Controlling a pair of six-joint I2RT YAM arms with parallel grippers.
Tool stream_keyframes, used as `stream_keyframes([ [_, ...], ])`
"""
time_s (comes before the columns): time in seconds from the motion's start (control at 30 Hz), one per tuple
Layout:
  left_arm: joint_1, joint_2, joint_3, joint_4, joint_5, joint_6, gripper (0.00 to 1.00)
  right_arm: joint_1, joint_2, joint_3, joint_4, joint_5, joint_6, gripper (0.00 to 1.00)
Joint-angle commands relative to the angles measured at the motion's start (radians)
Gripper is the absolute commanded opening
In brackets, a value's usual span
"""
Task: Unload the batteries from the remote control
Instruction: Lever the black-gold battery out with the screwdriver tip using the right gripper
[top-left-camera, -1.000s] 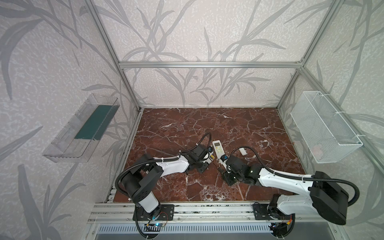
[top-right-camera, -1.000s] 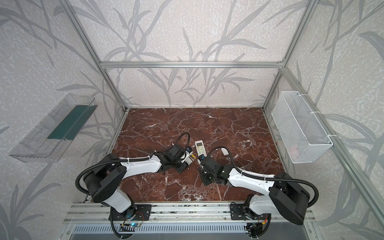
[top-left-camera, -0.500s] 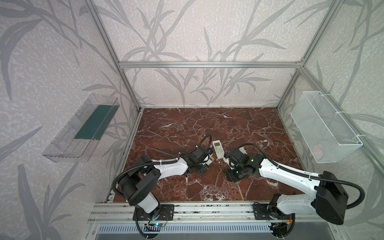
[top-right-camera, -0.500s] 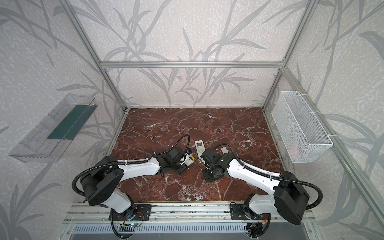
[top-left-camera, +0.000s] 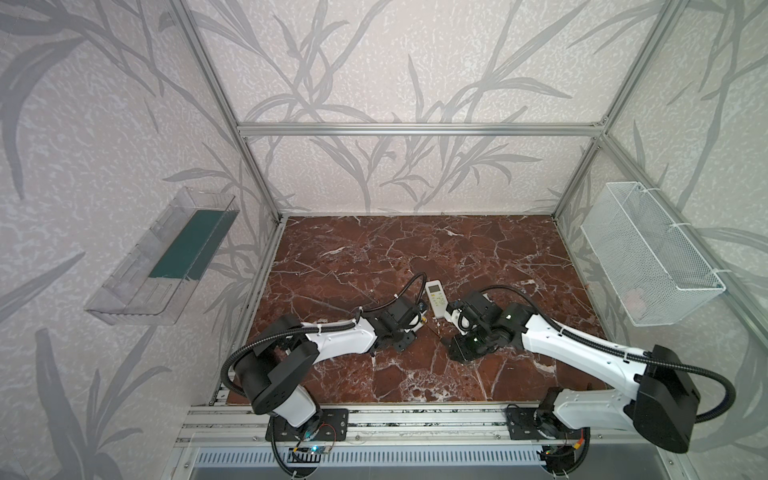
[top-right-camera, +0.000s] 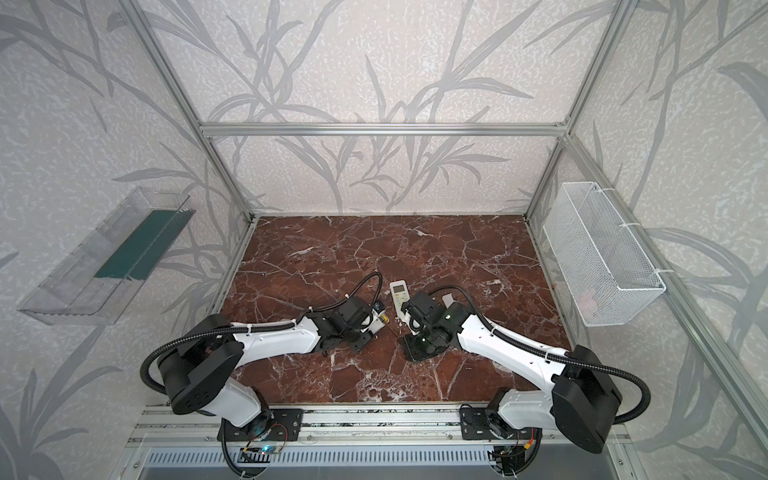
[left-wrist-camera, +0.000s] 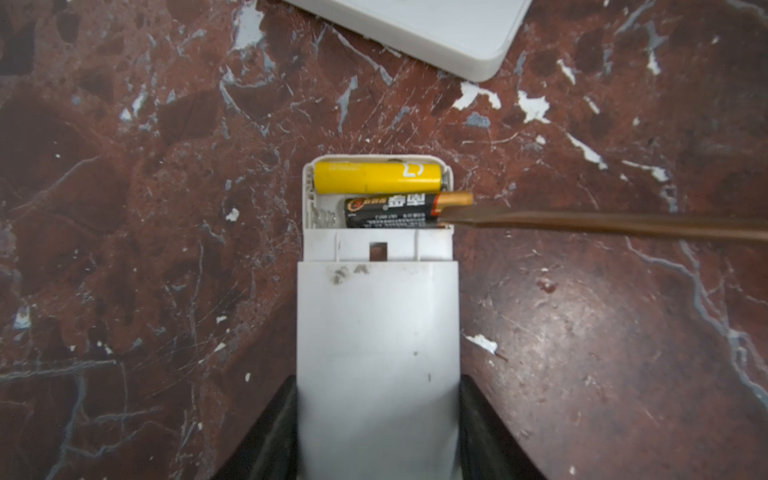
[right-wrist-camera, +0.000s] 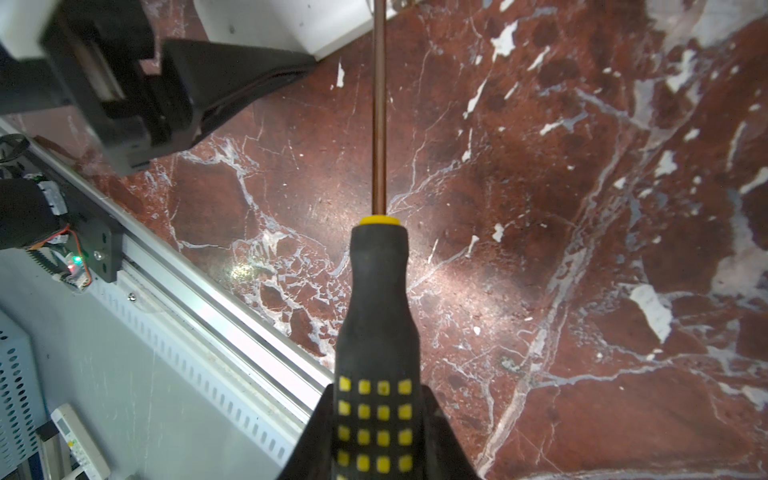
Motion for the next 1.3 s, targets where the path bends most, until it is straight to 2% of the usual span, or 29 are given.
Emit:
stream_keyframes([
  [0.0,-0.008,0.000,0.026,-0.040,-0.027,0.007,0.41,-0.002,-0.024,0.026,-0.008,-0.032,-0.010,0.00],
  [0.6,-0.036,-0.004,0.022,-0.037,-0.065,0.012,0.41,-0.048,0.075,-0.001,0.100,-0.087,0.023,0.00],
  [1.27,-0.048,-0.002,0.014,-0.028,-0.087,0.008,0.41,-0.053,0.072,0.009,0.016,-0.080,0.048,0.00],
])
